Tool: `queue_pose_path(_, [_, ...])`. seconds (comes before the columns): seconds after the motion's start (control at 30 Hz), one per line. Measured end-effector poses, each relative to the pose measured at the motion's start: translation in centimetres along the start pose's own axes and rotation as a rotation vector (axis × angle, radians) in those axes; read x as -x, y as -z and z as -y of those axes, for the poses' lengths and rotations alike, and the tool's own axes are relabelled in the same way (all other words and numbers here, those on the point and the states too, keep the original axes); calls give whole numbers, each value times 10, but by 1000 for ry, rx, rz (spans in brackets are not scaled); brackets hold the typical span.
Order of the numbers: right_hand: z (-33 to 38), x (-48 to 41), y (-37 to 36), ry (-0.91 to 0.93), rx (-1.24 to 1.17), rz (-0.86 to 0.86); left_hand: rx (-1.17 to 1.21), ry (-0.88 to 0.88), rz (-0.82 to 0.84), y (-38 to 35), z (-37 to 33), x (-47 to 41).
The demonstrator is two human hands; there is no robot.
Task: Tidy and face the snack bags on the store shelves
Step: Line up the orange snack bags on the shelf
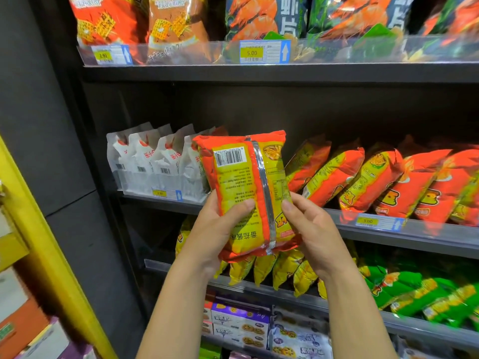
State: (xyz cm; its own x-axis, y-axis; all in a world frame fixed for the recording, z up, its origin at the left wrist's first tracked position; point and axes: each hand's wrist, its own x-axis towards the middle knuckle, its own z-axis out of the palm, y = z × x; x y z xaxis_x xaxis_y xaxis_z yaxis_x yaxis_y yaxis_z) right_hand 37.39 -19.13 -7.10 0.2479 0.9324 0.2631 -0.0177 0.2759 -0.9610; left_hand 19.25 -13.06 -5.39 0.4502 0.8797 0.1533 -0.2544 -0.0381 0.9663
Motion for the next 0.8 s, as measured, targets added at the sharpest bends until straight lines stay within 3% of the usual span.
queue_pose_path(0.23, [1, -20, 6, 63, 119, -56, -60, -43, 5, 12, -6, -21])
queue_pose_path(0.47, [9, -42, 20, 70, 192, 25, -84, -75, -53, 5, -9, -40])
queue_pose_path(0.8, [48, -124, 62, 271, 1051, -35, -366, -241, -342, -12, -3, -90])
